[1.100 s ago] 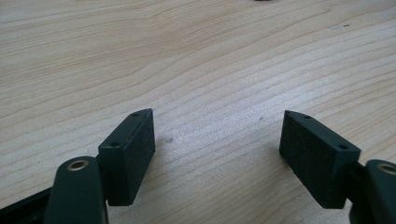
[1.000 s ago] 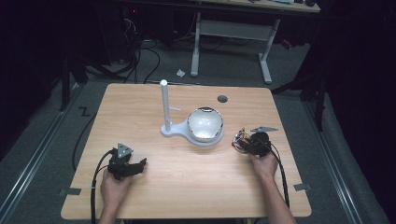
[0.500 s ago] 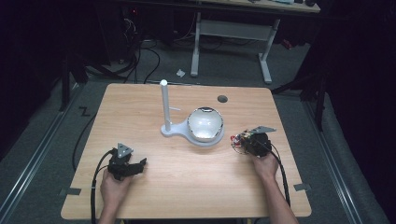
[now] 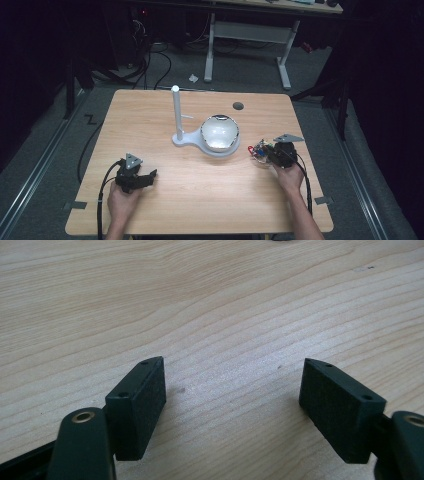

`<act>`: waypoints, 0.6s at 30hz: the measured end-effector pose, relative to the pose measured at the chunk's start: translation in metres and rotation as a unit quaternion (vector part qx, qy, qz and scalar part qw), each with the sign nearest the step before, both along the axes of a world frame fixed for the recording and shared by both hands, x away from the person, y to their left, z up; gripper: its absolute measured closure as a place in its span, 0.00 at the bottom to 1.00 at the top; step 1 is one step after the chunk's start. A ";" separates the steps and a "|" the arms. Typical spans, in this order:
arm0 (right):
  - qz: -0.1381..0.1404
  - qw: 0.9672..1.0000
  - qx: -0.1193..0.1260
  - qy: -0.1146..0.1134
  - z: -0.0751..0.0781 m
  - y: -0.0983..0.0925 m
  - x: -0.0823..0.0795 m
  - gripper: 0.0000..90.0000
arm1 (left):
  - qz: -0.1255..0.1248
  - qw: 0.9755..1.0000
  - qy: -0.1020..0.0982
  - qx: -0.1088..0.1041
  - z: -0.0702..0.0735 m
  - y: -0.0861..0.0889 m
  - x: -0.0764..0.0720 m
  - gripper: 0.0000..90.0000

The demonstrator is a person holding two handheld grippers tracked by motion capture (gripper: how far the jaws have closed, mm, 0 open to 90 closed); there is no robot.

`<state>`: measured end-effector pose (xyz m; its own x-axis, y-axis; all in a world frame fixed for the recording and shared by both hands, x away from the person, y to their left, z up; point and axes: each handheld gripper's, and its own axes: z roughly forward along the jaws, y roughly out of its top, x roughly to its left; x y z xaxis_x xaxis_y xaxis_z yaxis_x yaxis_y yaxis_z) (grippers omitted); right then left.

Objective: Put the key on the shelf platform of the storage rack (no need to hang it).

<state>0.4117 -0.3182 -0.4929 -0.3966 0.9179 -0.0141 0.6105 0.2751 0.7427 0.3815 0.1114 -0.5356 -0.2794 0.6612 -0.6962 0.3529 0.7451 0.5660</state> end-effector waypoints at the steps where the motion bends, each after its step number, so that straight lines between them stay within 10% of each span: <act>1: 0.000 1.000 0.001 -0.004 0.002 -0.001 -0.001 0.92 | 0.000 1.000 0.000 0.000 0.000 0.000 0.000 0.30; 18: 0.024 0.998 0.019 -0.056 0.056 -0.008 -0.017 0.95 | 0.003 1.000 0.003 -0.004 0.001 0.000 0.000 0.30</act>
